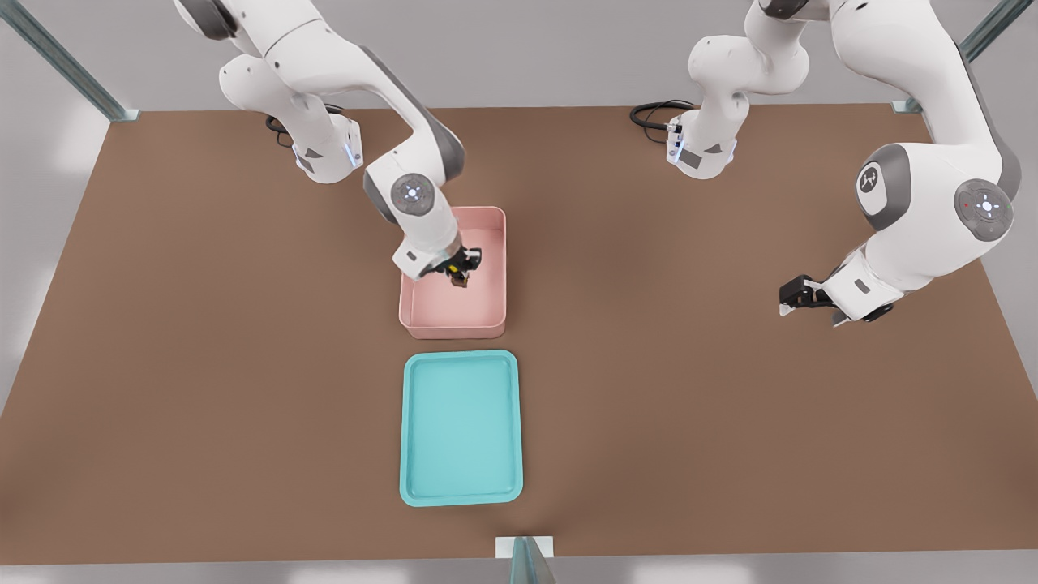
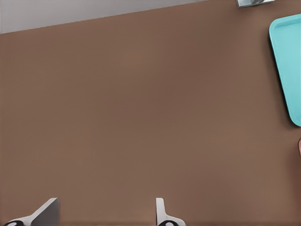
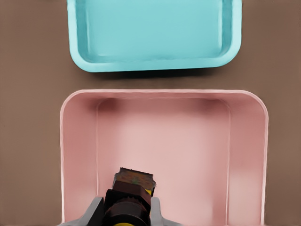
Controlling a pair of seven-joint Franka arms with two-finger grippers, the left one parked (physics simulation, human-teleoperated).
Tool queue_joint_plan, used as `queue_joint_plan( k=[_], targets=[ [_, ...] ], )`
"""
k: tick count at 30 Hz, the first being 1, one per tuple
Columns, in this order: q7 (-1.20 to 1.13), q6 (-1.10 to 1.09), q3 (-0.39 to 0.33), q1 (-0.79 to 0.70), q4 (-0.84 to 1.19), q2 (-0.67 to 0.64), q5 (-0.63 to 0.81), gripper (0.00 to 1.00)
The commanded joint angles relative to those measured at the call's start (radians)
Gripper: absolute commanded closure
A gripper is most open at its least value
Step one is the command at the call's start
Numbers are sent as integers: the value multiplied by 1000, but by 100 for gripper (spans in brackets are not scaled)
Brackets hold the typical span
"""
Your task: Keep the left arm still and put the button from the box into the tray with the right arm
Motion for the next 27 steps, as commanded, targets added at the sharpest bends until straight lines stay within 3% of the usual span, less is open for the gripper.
queue_joint_plan(
  k=[1,6,18,26,27],
  targets=[
    [-38,-165,1,-20,52,4,-1,53],
    [-149,-343,-1,-92,347,135,1,53],
    [-385,-340,-12,-144,830,555,-18,54],
    [-465,-82,-30,-138,885,733,-47,55],
    [-463,-78,-30,-138,885,734,-47,51]
  ],
)
